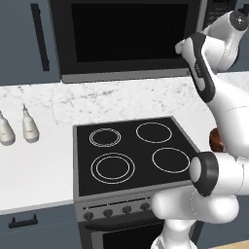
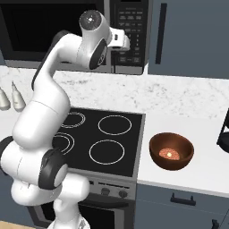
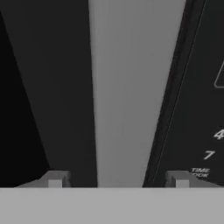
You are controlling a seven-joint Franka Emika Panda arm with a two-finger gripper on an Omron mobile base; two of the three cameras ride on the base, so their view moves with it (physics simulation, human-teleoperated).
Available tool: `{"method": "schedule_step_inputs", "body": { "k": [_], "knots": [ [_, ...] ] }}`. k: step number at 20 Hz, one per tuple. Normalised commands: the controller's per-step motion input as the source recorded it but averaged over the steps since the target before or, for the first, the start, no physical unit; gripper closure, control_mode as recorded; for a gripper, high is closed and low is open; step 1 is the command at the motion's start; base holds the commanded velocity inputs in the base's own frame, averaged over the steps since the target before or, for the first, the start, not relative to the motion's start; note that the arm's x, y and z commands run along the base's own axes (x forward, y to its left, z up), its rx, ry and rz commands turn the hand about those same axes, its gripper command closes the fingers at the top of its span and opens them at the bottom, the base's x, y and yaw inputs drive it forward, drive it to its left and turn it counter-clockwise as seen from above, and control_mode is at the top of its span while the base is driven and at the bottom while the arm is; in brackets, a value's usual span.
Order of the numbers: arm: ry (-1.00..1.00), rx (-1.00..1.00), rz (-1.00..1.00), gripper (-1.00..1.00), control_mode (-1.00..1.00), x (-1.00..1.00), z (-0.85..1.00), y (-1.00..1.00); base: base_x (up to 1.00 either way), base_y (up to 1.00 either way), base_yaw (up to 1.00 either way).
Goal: Open the microwave, place the bowl with waffle inside the microwave, then close the microwave door and turn it on.
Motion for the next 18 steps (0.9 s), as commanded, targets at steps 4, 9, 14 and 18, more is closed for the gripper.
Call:
{"method": "schedule_step_inputs", "body": {
  "k": [4, 9, 14, 18],
  "knots": [
    [-0.11, -0.01, 0.00, 1.00, -1.00, 0.40, -0.08, 0.38, 0.00, 0.00, 0.00],
    [-0.07, -0.01, 0.11, 1.00, -1.00, 0.22, 0.01, 0.98, 0.00, 0.00, 0.00],
    [-0.15, 0.00, 0.11, 1.00, -1.00, -0.36, 0.15, 1.00, 0.00, 0.00, 0.00],
    [-0.09, 0.00, 0.06, 1.00, -1.00, -0.59, 0.27, 1.00, 0.00, 0.00, 0.00]
  ]
}}
